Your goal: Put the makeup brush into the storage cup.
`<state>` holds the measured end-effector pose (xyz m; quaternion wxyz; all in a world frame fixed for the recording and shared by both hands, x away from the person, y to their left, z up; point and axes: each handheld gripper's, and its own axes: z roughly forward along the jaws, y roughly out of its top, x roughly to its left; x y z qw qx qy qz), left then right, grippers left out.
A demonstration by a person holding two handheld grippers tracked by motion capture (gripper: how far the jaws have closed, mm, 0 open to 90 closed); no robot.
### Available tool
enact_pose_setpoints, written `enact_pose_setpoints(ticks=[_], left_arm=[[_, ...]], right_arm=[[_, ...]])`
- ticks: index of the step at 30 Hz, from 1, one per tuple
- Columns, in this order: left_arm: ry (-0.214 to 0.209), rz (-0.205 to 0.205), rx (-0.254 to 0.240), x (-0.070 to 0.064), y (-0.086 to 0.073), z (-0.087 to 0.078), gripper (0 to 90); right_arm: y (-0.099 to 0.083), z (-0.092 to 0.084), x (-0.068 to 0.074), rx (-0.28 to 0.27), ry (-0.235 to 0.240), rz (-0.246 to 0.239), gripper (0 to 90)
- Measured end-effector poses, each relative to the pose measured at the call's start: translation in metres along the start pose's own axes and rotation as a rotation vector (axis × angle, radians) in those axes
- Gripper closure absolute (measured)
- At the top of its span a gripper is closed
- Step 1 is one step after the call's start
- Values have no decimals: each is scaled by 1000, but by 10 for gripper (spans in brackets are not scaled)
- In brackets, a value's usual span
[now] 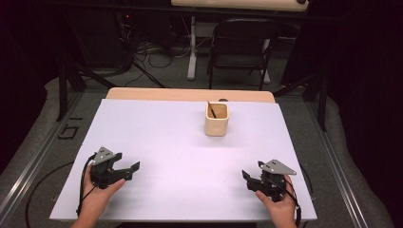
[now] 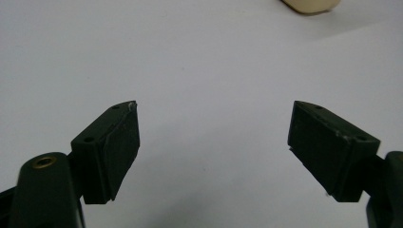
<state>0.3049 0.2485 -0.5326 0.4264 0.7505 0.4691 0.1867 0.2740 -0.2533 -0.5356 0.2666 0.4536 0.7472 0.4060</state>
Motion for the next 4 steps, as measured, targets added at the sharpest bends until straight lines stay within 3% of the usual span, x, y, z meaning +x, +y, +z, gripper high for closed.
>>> enact_pose_setpoints(ticks=[4], left_arm=[[5,-4,1,1,0,1,181]], right_arm=[[-1,1,0,4,0,1,290]])
